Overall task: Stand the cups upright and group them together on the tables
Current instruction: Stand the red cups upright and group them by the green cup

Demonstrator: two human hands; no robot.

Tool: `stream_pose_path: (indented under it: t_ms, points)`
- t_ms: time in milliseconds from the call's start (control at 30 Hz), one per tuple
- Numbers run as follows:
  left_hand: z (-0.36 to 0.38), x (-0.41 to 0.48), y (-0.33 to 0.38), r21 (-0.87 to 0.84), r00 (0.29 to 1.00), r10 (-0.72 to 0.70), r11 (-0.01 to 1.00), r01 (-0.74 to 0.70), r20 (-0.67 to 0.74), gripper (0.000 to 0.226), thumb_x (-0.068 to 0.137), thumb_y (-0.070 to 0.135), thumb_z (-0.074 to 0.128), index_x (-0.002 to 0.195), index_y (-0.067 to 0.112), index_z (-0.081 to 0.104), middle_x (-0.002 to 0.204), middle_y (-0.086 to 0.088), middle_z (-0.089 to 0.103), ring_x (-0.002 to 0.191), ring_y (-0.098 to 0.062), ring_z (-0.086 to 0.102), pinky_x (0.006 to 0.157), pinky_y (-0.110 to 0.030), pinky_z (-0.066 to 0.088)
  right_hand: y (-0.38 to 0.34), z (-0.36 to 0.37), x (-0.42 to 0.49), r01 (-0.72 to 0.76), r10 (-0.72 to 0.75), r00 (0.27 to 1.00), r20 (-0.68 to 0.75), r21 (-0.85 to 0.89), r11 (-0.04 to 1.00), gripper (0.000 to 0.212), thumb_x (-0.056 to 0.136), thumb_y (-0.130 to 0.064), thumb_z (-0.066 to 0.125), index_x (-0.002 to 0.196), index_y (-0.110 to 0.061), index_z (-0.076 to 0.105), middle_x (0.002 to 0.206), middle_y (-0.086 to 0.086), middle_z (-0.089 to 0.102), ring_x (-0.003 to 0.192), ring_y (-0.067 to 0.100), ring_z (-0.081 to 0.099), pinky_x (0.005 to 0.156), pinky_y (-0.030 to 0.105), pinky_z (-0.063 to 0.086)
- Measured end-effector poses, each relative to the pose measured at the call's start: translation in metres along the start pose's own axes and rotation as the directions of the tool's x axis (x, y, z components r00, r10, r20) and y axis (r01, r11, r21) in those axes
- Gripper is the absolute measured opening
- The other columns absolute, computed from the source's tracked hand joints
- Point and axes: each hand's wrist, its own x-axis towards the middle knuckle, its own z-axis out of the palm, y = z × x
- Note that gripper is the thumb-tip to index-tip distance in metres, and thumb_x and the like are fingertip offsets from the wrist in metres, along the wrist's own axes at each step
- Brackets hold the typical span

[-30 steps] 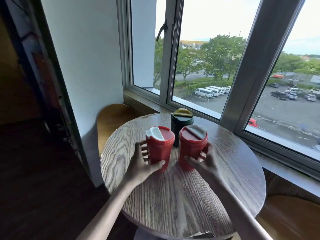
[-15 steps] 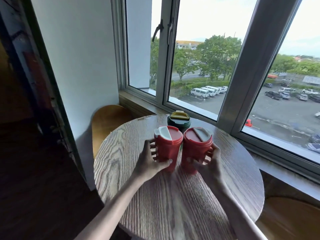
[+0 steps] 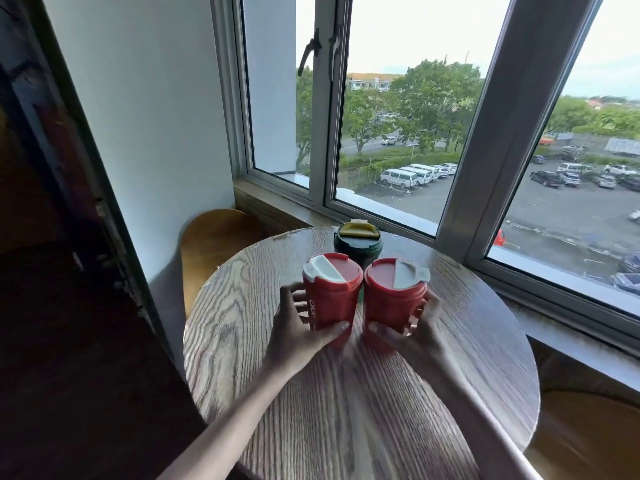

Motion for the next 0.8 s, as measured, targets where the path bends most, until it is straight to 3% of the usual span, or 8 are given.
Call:
stream_pose_path:
  t_ms: [67, 167, 300, 367, 500, 567, 667, 800]
  points:
    - [-0.0026, -0.0004, -0.0007, -0.010, 1.000, -0.001, 1.000, 0.002, 0.024, 0.081, 0.054, 0.037, 0.090, 0.114, 0.028, 0.036, 0.108, 0.018, 0.052, 0.092, 0.011, 0.056, 0.072, -0.010, 0.049, -0.0038, -0.0046, -0.0024, -0.005, 0.005, 0.999, 0.044, -0.017, 1.000, 0.089, 0.054, -0.034, 0.080, 0.123, -0.019, 0.026, 0.108, -0.005, 0.053, 0.093, -0.001, 0.060, 0.073, 0.018, 0.052]
    - [-0.0044, -0.0010, -0.0022, -0.027, 0.999, -0.014, 1.000, 0.015, 0.042, 0.084, 0.050, 0.046, 0.087, 0.115, 0.029, 0.037, 0.111, 0.015, 0.054, 0.092, 0.009, 0.057, 0.072, -0.012, 0.050, -0.0062, -0.0086, -0.0013, -0.006, 0.007, 0.998, 0.055, -0.009, 1.000, 0.080, 0.057, -0.019, 0.074, 0.123, -0.017, 0.029, 0.105, -0.005, 0.053, 0.086, -0.011, 0.057, 0.066, 0.011, 0.050]
    - [-0.0024, -0.0025, -0.0007, -0.013, 1.000, -0.012, 1.000, 0.012, 0.012, 0.080, 0.055, 0.033, 0.090, 0.115, 0.027, 0.038, 0.110, 0.016, 0.054, 0.092, 0.008, 0.057, 0.071, -0.009, 0.047, -0.0029, -0.0032, 0.0023, -0.033, 0.026, 0.998, -0.062, -0.110, 0.993, 0.087, 0.043, -0.034, 0.086, 0.115, -0.019, 0.040, 0.102, 0.000, 0.053, 0.092, 0.010, 0.053, 0.064, 0.018, 0.046]
    - [-0.0012, -0.0038, 0.0007, 0.003, 1.000, 0.006, 1.000, -0.006, -0.010, 0.081, 0.055, 0.033, 0.090, 0.116, 0.025, 0.038, 0.108, 0.017, 0.053, 0.090, 0.009, 0.056, 0.069, -0.005, 0.045, -0.0017, -0.0019, 0.0037, -0.036, 0.008, 0.993, -0.122, -0.222, 0.974, 0.081, 0.043, -0.038, 0.089, 0.108, -0.022, 0.043, 0.103, 0.002, 0.053, 0.088, 0.012, 0.053, 0.066, 0.022, 0.042]
    - [-0.0004, -0.0058, 0.0022, 0.012, 1.000, 0.016, 1.000, -0.016, -0.017, 0.083, 0.053, 0.042, 0.087, 0.116, 0.026, 0.037, 0.107, 0.019, 0.052, 0.090, 0.013, 0.055, 0.069, -0.004, 0.044, 0.0005, -0.0057, 0.0042, -0.005, -0.023, 0.995, -0.100, -0.276, 0.961, 0.072, 0.044, -0.049, 0.077, 0.108, -0.032, 0.047, 0.109, 0.004, 0.053, 0.096, 0.019, 0.053, 0.077, 0.035, 0.048]
    - [-0.0005, -0.0060, 0.0022, 0.008, 1.000, 0.012, 1.000, -0.012, -0.018, 0.083, 0.052, 0.044, 0.086, 0.117, 0.027, 0.038, 0.109, 0.017, 0.053, 0.090, 0.010, 0.056, 0.069, -0.005, 0.044, 0.0016, -0.0079, 0.0022, -0.002, -0.007, 0.999, -0.043, -0.204, 0.979, 0.062, 0.050, -0.042, 0.076, 0.104, -0.039, 0.046, 0.109, 0.007, 0.056, 0.097, 0.019, 0.057, 0.074, 0.036, 0.054]
    - [-0.0009, -0.0063, 0.0026, 0.015, 1.000, 0.020, 1.000, -0.020, -0.020, 0.081, 0.055, 0.037, 0.088, 0.117, 0.026, 0.038, 0.110, 0.012, 0.055, 0.092, 0.006, 0.057, 0.069, -0.004, 0.044, 0.0008, -0.0097, 0.0006, -0.013, 0.015, 1.000, 0.023, -0.101, 0.995, 0.062, 0.059, -0.017, 0.079, 0.109, -0.024, 0.043, 0.106, 0.008, 0.058, 0.092, 0.016, 0.059, 0.060, 0.019, 0.053]
    - [0.0000, -0.0075, 0.0017, 0.029, 0.999, 0.033, 0.999, -0.032, -0.038, 0.083, 0.054, 0.039, 0.089, 0.118, 0.021, 0.038, 0.109, 0.011, 0.055, 0.091, 0.004, 0.058, 0.070, -0.007, 0.046, -0.0003, -0.0073, 0.0013, -0.014, 0.013, 1.000, -0.011, -0.102, 0.995, 0.068, 0.064, -0.001, 0.083, 0.115, -0.017, 0.040, 0.103, -0.002, 0.057, 0.093, 0.009, 0.056, 0.059, 0.016, 0.052]
